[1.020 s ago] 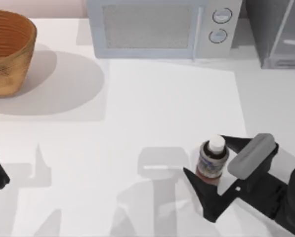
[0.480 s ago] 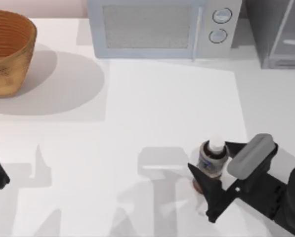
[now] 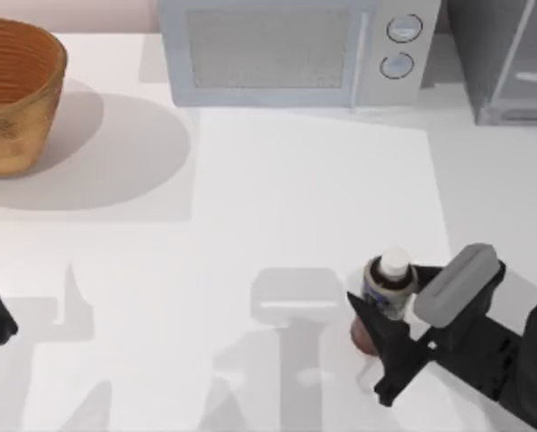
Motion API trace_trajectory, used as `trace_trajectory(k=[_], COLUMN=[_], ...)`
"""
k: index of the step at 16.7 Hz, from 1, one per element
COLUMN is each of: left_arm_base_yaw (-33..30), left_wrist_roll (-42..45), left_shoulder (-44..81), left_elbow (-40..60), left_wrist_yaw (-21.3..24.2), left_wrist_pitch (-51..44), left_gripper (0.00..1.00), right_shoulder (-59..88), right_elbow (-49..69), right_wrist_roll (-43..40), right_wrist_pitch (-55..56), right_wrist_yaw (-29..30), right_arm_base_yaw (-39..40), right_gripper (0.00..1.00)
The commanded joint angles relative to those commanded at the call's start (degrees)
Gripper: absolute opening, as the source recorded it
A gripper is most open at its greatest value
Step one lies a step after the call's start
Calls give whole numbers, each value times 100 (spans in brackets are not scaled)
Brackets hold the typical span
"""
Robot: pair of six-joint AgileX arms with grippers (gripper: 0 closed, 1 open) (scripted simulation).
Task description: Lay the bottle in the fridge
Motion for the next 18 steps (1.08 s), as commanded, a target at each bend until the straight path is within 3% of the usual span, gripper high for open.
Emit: trace_trajectory(k=[10,18], left_arm_base_yaw=[0,0], left_wrist_roll=[0,0], left_shoulder=[0,0], left_elbow=[0,0], left_wrist_yaw=[0,0], left_wrist_pitch=[0,0], left_gripper=[100,100], right_shoulder=[-76,-2377], right_elbow=[-17,-256], right_wrist_roll=[-16,-401], right_wrist_pitch=[-82,-2199], right_wrist_yaw=[-86,-1759], right_arm_base_yaw=[-83,-1720], right_gripper=[1,1])
